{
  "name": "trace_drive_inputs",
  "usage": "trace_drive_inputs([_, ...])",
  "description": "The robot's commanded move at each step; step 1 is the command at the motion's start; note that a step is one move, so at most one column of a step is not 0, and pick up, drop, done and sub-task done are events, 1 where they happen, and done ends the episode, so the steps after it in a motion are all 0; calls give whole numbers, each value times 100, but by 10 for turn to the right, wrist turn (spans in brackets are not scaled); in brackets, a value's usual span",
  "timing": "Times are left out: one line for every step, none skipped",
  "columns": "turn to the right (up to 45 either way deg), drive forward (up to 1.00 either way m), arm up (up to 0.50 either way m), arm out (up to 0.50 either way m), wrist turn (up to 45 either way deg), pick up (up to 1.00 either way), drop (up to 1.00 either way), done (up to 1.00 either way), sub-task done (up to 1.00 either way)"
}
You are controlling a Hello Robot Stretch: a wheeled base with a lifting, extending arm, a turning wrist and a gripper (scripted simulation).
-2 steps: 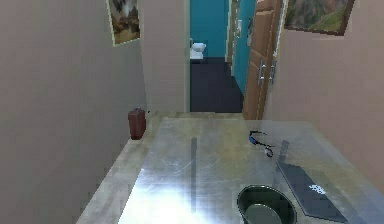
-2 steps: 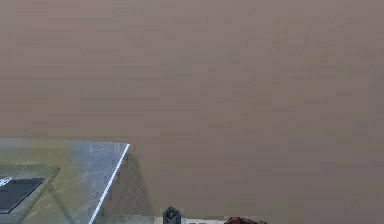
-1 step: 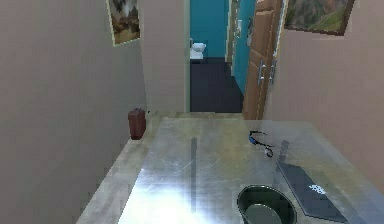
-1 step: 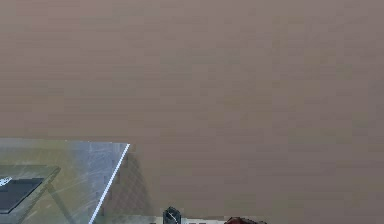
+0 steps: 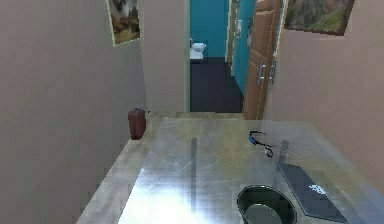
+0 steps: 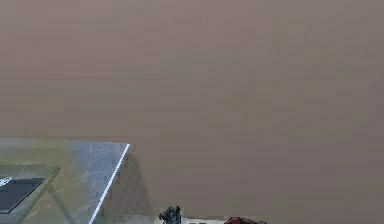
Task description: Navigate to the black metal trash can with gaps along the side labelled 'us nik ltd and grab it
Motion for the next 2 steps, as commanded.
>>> trace_drive_inputs([0, 0, -30, 0, 0, 0, 0, 0, 0])
trace_drive_inputs([0, 0, 0, 0, 0, 100, 0, 0, 0])
